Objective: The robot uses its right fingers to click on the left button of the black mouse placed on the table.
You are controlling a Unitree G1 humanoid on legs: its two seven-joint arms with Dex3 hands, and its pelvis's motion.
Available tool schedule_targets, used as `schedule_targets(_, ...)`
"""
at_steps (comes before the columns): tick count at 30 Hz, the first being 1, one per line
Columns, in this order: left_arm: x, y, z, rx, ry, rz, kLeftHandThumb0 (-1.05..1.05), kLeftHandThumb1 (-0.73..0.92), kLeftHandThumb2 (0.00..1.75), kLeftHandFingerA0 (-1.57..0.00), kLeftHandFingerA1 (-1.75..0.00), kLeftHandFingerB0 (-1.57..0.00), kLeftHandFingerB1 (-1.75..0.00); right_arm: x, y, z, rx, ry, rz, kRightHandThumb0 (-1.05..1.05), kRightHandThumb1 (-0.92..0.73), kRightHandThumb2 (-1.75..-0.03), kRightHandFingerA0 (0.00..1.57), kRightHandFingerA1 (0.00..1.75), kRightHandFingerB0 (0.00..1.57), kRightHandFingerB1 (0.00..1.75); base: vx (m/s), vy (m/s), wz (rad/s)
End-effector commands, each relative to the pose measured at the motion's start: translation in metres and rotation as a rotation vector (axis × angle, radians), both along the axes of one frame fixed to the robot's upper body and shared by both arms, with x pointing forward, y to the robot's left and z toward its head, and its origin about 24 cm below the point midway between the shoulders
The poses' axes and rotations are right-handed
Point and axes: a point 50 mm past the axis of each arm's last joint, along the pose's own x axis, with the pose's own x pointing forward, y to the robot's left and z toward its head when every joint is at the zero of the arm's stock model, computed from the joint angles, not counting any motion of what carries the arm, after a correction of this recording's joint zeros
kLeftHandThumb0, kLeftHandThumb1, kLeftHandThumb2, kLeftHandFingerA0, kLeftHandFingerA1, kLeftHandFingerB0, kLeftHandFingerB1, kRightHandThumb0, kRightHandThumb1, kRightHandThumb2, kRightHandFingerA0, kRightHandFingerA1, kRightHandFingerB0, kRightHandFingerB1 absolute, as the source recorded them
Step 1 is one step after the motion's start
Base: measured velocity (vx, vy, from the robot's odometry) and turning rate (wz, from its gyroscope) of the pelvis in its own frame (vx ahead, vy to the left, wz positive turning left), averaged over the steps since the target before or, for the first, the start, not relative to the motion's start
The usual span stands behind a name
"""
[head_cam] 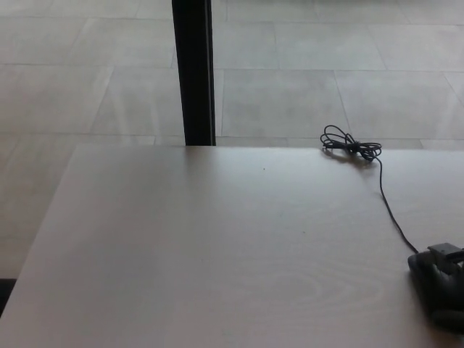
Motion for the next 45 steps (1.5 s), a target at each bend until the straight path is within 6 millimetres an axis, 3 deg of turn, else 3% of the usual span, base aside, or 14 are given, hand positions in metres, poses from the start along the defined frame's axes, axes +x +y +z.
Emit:
schedule_targets(1,0.0,0.005,0.005,0.033,0.003,0.001,-0.9,0.92,0.74,-0.71,-0.55,-0.58,-0.47,0.0,-0.006,-0.002,-0.043,0.029,-0.001,-0.76,-0.73,-1.1,0.29,0.57,0.36,0.52,0.0,0.0,0.0)
schedule_targets(2,0.0,0.005,0.005,0.039,0.005,-0.006,-0.88,0.92,0.75,-0.72,-0.56,-0.58,-0.48,-0.001,-0.006,-0.003,-0.042,0.034,-0.007,-0.73,-0.87,-0.66,0.34,0.49,0.41,0.36,0.0,0.0,0.0)
schedule_targets(3,-0.001,0.005,0.005,0.038,0.005,-0.008,-0.89,0.92,0.74,-0.72,-0.56,-0.58,-0.48,-0.001,-0.007,-0.004,-0.04,0.034,-0.012,-0.76,-0.72,-1.1,0.28,0.56,0.37,0.52,0.0,0.0,0.0)
schedule_targets(4,-0.001,0.004,0.005,0.034,0.002,-0.006,-0.89,0.92,0.74,-0.72,-0.56,-0.58,-0.48,-0.001,-0.008,-0.005,-0.039,0.032,-0.017,-0.76,-0.72,-1.1,0.28,0.56,0.37,0.52,0.0,0.0,0.0)
schedule_targets(5,-0.001,0.005,0.005,0.03,-0.015,0.0,-0.89,0.92,0.73,-0.72,-0.57,-0.57,-0.49,-0.002,-0.009,-0.005,-0.051,0.032,-0.016,-0.74,-0.88,-0.66,0.35,0.49,0.41,0.36,0.0,0.0,0.0)
schedule_targets(6,-0.001,0.005,0.005,0.031,-0.013,-0.013,-0.9,0.92,0.76,-0.69,-0.58,-0.52,-0.48,-0.004,-0.012,-0.008,-0.052,0.054,-0.029,-0.77,-0.74,-1.12,0.25,0.56,0.34,0.52,0.0,0.0,0.0)
schedule_targets(7,0.0,0.005,0.006,0.032,-0.015,-0.012,-0.9,0.92,0.76,-0.69,-0.58,-0.52,-0.48,-0.004,-0.012,-0.007,-0.051,0.052,-0.029,-0.77,-0.74,-1.12,0.25,0.56,0.34,0.52,0.0,0.0,0.0)
schedule_targets(8,0.0,0.005,0.005,0.03,-0.014,-0.008,-0.89,0.92,0.74,-0.69,-0.56,-0.58,-0.49,-0.004,-0.012,-0.007,-0.057,0.049,-0.026,-0.76,-0.91,-0.67,0.34,0.5,0.4,0.36,0.0,0.0,0.0)
schedule_targets(25,0.009,0.007,0.009,0.042,-0.031,-0.014,-0.9,0.92,0.78,-0.66,-0.56,-0.53,-0.48,-0.03,0.006,-0.052,-0.164,0.207,0.053,-0.75,-0.88,-0.67,0.28,0.51,0.4,0.36,0.0,0.0,0.0)
schedule_targets(26,0.008,0.007,0.009,0.049,-0.026,-0.024,-0.86,0.76,1.14,-0.59,-0.63,-0.5,-0.58,-0.033,0.007,-0.057,-0.183,0.223,0.064,-0.74,-0.87,-0.66,0.27,0.53,0.4,0.37,0.0,0.0,0.0)
schedule_targets(27,0.009,0.007,0.01,0.053,-0.025,-0.027,-0.86,0.77,1.14,-0.6,-0.64,-0.52,-0.58,-0.035,0.008,-0.06,-0.192,0.233,0.069,-0.74,-0.87,-0.66,0.28,0.52,0.41,0.36,0.0,0.0,0.0)
schedule_targets(29,0.011,0.008,0.012,0.057,-0.029,-0.025,-0.86,0.77,1.14,-0.59,-0.63,-0.52,-0.58,-0.038,0.008,-0.067,-0.205,0.258,0.069,-0.81,-0.75,-0.8,0.24,0.56,0.39,0.42,0.0,0.0,0.0)
schedule_targets(32,0.013,0.009,0.012,0.055,-0.032,-0.014,-0.9,0.92,0.75,-0.71,-0.56,-0.58,-0.48,-0.04,0.007,-0.07,-0.22,0.255,0.077,-0.76,-0.87,-0.66,0.26,0.57,0.43,0.37,0.0,0.0,0.0)
schedule_targets(45,0.013,0.009,0.013,0.05,-0.038,-0.004,-0.91,0.92,0.77,-0.71,-0.56,-0.52,-0.48,-0.008,-0.011,-0.023,-0.251,0.148,0.057,-0.75,-0.92,-0.68,0.23,0.5,0.38,0.37,0.0,0.0,0.0)
